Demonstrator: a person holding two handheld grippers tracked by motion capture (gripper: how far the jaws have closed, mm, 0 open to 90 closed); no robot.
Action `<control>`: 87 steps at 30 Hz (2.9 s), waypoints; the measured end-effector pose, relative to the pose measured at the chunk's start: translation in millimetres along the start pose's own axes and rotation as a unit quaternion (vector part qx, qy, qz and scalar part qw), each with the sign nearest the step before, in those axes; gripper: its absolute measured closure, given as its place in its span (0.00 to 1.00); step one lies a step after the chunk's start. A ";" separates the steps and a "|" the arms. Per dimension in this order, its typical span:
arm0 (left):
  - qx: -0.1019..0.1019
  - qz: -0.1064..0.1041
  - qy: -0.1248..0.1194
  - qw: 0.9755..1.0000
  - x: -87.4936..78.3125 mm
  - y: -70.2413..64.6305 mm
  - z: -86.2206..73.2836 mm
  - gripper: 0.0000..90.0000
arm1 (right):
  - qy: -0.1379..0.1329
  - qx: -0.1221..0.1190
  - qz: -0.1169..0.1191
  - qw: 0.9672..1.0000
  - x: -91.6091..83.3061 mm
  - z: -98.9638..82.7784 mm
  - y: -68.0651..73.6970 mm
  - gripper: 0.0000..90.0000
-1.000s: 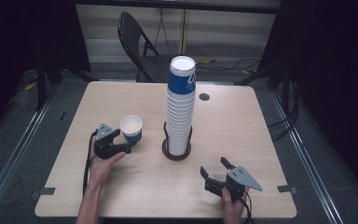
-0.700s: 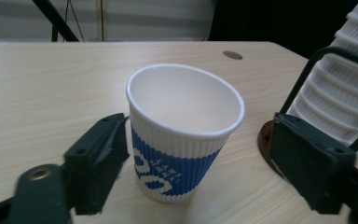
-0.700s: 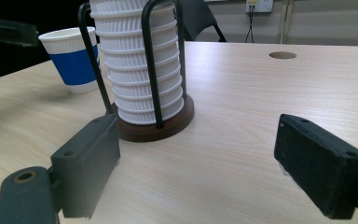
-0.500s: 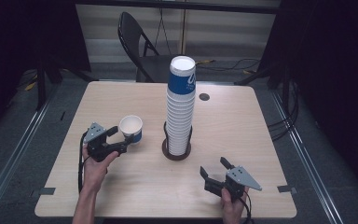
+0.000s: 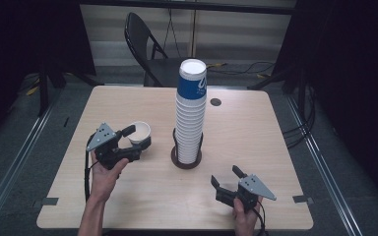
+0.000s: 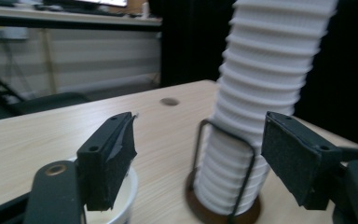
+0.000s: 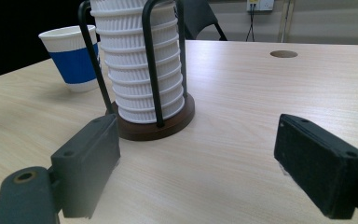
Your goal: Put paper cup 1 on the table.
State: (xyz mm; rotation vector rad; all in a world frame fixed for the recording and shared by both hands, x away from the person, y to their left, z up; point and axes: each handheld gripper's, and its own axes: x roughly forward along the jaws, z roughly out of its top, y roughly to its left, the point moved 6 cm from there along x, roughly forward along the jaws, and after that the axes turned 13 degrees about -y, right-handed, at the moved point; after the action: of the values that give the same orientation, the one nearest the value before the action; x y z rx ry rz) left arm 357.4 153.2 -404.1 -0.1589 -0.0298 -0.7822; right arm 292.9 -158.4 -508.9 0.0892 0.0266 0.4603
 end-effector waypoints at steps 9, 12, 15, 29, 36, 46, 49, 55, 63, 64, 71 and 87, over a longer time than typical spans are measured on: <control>0.014 -0.017 0.017 1.000 11.2 -20.0 19.6 0.25 | -0.006 -0.001 -0.003 1.000 -1.3 0.4 0.1 0.15; 0.014 -0.037 0.006 0.999 16.1 -25.5 28.6 0.23 | -0.006 -0.004 -0.002 1.000 -1.4 0.3 0.4 0.15; 0.017 -0.053 0.013 0.998 21.2 -29.6 34.4 0.17 | -0.007 -0.003 -0.004 1.000 -1.9 0.5 0.5 0.15; 0.017 -0.086 -0.007 0.996 44.5 -42.4 76.7 0.17 | -0.009 -0.002 0.001 1.000 -2.9 0.7 0.9 0.15; 0.026 -0.093 0.004 0.995 64.8 -46.5 96.6 0.17 | -0.012 0.000 0.000 1.000 -2.9 0.9 0.6 0.15; 0.039 -0.102 0.003 0.994 88.6 -51.8 115.6 0.17 | -0.011 0.002 0.002 1.000 -2.5 0.8 0.4 0.15; 0.038 -0.103 0.004 0.994 96.9 -51.9 118.8 0.17 | -0.009 0.002 0.002 1.000 -2.4 0.7 0.4 0.15; 0.037 -0.106 0.007 0.994 108.5 -47.4 118.4 0.17 | -0.013 0.006 0.004 1.000 -3.2 1.0 -0.1 0.15; 0.028 -0.119 0.012 0.992 124.0 -51.5 116.3 0.17 | -0.013 0.004 0.003 1.000 -3.1 1.0 0.0 0.15; 0.030 -0.120 0.015 0.992 125.9 -52.2 116.2 0.17 | -0.012 0.004 0.004 1.000 -3.1 1.0 0.1 0.15; 0.032 -0.121 0.026 0.992 137.4 -56.8 112.0 0.17 | -0.013 0.004 0.005 1.000 -3.3 1.0 0.2 0.15; 0.053 -0.117 0.044 0.991 150.5 -58.7 105.3 0.19 | -0.016 0.008 0.012 1.000 -3.9 1.3 0.3 0.15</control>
State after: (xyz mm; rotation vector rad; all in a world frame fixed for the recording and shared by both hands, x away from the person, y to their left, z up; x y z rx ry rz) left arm 426.2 23.1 -279.4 -0.0204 -0.0063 -1.0196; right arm 289.3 -159.9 -507.6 0.1117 -0.0022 0.4819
